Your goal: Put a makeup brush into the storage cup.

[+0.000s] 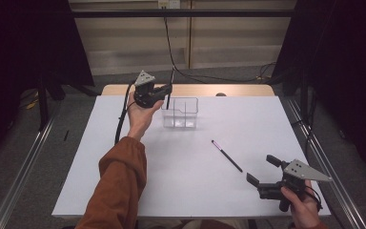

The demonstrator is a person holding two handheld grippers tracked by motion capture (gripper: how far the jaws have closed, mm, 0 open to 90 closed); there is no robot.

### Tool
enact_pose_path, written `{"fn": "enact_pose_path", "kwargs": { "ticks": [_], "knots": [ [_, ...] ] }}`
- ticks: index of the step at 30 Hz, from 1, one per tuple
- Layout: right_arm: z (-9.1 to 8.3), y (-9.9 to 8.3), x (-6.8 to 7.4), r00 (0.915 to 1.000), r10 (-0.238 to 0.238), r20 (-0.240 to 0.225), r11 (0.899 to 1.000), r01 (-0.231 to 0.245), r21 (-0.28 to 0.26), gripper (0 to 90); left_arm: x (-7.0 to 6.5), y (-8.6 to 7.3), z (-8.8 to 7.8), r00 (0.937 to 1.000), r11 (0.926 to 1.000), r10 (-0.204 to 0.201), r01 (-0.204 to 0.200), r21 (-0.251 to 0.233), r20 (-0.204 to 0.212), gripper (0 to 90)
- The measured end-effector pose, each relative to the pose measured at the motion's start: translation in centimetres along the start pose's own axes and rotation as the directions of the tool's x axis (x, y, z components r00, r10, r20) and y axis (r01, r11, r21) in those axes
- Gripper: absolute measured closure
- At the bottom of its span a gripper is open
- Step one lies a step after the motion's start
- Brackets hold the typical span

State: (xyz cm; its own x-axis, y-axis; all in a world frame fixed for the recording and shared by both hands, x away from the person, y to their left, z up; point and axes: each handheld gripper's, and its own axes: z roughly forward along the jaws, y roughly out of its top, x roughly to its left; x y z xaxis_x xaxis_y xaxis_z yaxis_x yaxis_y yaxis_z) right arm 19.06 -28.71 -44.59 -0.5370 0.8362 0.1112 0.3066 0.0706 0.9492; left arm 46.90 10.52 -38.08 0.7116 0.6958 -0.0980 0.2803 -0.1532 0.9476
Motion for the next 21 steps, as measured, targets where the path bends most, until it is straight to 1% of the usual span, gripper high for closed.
{"fn": "enact_pose_path", "kwargs": {
  "ticks": [1, 7, 9, 11, 12, 13, 14, 16, 21],
  "knots": [
    [0.0, 0.0, 0.0, 1.0, -0.002, 0.0, 1.0, 0.002, -0.001, 0.0, 0.0, -0.1, 0.0, 1.0, 1.0, -0.005, 0.005, -0.001, 0.001, 84.4],
    [0.0, 0.0, 0.0, 1.0, -0.002, 0.0, 1.0, 0.002, 0.0, 0.0, 0.1, -0.7, 0.4, 1.0, 0.9999, -0.004, 0.004, 0.01, -0.003, 84.4],
    [0.0, 0.0, 0.0, 1.0, -0.002, 0.0, 1.0, 0.002, 0.0, 0.0, 0.3, -1.0, 0.4, 0.9999, 0.9999, -0.01, 0.01, 0.012, -0.006, 84.4],
    [0.0, 0.0, 0.0, 1.0, -0.003, -0.001, 1.0, 0.003, -0.001, 0.0, 0.4, -1.4, 0.4, 0.9997, 0.9997, -0.022, 0.022, -0.004, -0.012, 84.4],
    [0.0, 0.0, 0.0, 1.0, -0.002, -0.001, 1.0, 0.002, 0.0, 0.0, 0.5, -1.5, 0.4, 0.9995, 0.9996, -0.027, 0.027, 0.003, -0.014, 84.4],
    [0.0, 0.0, 0.0, 1.0, -0.003, -0.001, 1.0, 0.003, 0.0, 0.0, 0.5, -1.6, 0.5, 0.9995, 0.9996, -0.025, 0.026, 0.01, -0.017, 84.4],
    [0.0, 0.0, 0.0, 1.0, -0.002, -0.001, 1.0, 0.002, 0.0, 0.0, 0.6, -1.8, 0.5, 0.9995, 0.9997, -0.015, 0.015, 0.021, -0.027, 84.4],
    [0.0, 0.0, 0.0, 1.0, -0.003, -0.001, 1.0, 0.003, 0.001, 0.0, 0.7, -2.0, 0.5, 0.9994, 0.9995, -0.023, 0.023, 0.02, -0.027, 84.4],
    [0.0, 0.0, 0.0, 1.0, -0.002, 0.0, 1.0, 0.002, 0.002, 0.0, 0.7, -2.5, 0.6, 0.9996, 0.9993, -0.013, 0.014, 0.033, -0.025, 84.4]
  ]
}}
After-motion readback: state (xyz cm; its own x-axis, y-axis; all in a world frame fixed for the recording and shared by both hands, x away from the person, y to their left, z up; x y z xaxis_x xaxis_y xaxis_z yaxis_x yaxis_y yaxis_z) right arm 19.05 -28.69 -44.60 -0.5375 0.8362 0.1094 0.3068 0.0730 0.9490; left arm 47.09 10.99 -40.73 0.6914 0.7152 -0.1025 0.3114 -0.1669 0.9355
